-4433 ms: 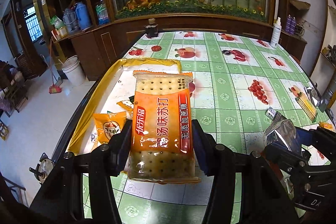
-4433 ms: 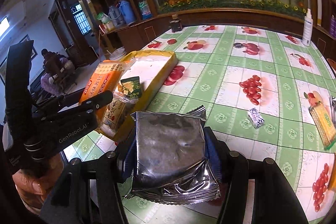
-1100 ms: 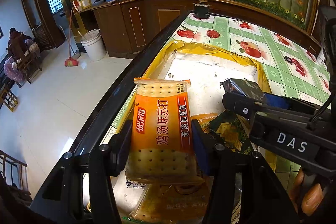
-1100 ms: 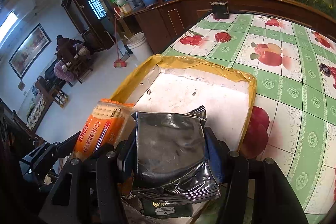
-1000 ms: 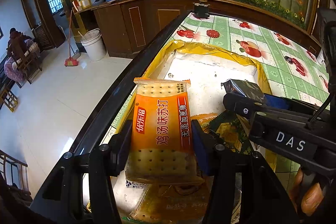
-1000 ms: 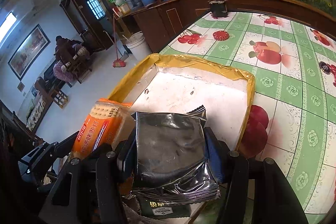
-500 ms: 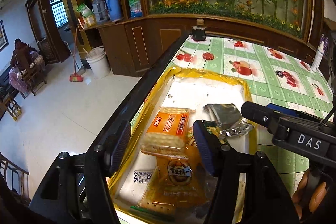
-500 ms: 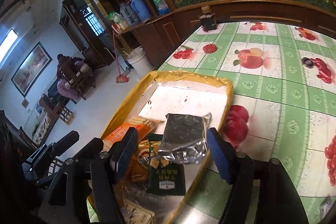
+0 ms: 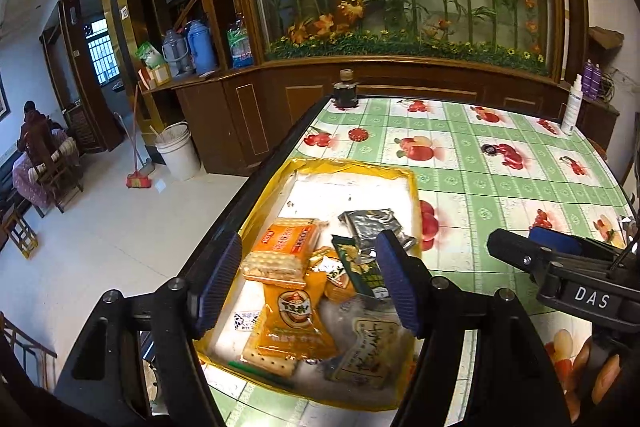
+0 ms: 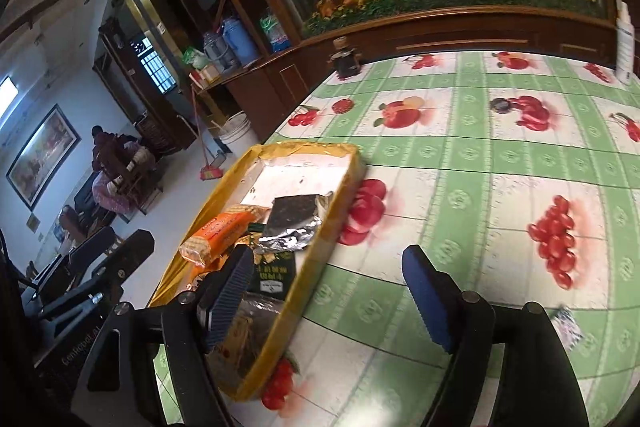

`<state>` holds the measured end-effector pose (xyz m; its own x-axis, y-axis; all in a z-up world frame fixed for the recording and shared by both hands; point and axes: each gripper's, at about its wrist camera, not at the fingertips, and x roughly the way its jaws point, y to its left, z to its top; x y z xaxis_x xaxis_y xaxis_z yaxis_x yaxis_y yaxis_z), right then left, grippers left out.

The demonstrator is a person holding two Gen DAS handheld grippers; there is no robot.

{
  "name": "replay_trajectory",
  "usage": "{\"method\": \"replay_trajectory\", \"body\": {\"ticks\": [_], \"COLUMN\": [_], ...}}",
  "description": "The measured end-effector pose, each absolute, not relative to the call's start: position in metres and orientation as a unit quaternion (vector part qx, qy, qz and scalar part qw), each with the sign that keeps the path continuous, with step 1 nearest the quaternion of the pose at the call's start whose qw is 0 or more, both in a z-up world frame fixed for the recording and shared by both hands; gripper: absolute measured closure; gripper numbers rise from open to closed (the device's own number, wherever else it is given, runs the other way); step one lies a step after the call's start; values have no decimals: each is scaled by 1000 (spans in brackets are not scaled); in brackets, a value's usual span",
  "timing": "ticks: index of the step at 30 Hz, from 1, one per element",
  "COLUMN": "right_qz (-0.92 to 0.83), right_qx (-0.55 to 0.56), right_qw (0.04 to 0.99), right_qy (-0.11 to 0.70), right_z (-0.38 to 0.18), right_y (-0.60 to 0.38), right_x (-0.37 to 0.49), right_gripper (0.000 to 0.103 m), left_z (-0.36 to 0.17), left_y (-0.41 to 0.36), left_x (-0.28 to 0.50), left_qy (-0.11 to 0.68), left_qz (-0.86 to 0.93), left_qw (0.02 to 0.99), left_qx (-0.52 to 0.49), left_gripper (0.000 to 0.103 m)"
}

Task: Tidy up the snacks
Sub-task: 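Move both open tools back over the remaining snacks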

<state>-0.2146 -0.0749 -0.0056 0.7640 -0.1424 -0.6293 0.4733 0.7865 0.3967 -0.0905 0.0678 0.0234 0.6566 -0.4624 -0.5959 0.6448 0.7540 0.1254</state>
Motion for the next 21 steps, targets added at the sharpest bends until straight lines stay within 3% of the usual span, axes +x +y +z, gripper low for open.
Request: {"method": "replay_trajectory", "body": {"ticks": [12,21], "right_qz": [-225,-349], "right_qx": [302,293], "right_qw": [885,846], "right_qy": [275,277], "right_z": [-10,-26], "right_y": [-91,-110], "right_x": [-303,-432], "right_gripper": [23,18], "left_z": [36,-3], "left_y": [49,9], "left_x": [-137,-193], "left_qy": [257,336], "left_qz": [-342,-479], "left_qw": [885,783], "left_qx": [185,213], "left_gripper": [29,29]}}
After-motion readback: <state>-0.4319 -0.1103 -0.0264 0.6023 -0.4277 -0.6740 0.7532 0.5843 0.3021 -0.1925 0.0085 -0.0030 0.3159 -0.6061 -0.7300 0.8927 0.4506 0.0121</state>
